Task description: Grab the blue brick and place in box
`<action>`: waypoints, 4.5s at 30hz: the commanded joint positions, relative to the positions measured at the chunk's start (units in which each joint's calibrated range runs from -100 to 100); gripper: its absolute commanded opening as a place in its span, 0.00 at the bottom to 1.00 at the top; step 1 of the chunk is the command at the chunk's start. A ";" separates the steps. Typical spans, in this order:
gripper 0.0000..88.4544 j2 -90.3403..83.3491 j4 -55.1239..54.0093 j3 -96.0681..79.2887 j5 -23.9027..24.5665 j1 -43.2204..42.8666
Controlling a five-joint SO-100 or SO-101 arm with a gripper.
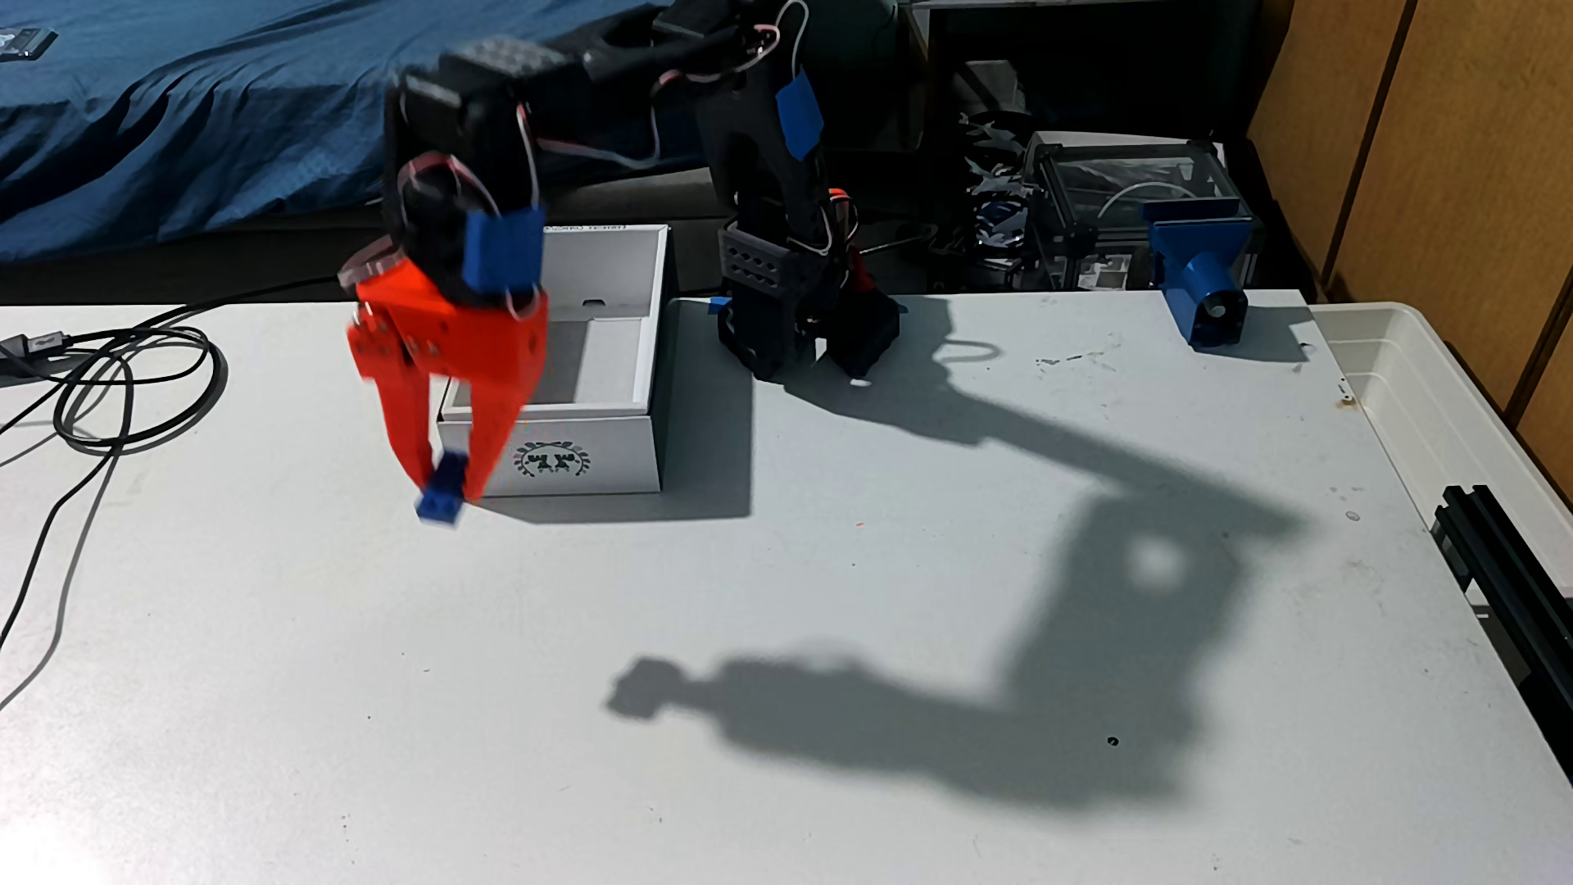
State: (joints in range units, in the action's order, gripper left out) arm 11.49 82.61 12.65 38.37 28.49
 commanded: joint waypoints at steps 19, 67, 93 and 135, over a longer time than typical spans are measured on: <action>0.01 -14.32 13.34 -7.77 -17.35 17.65; 0.10 -48.40 -14.23 -63.49 -25.24 23.59; 0.11 -49.33 -14.15 -53.47 -24.45 21.51; 0.12 -55.08 -40.60 -54.89 -25.03 -26.78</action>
State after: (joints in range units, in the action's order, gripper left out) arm -39.10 44.05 -41.62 13.68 3.99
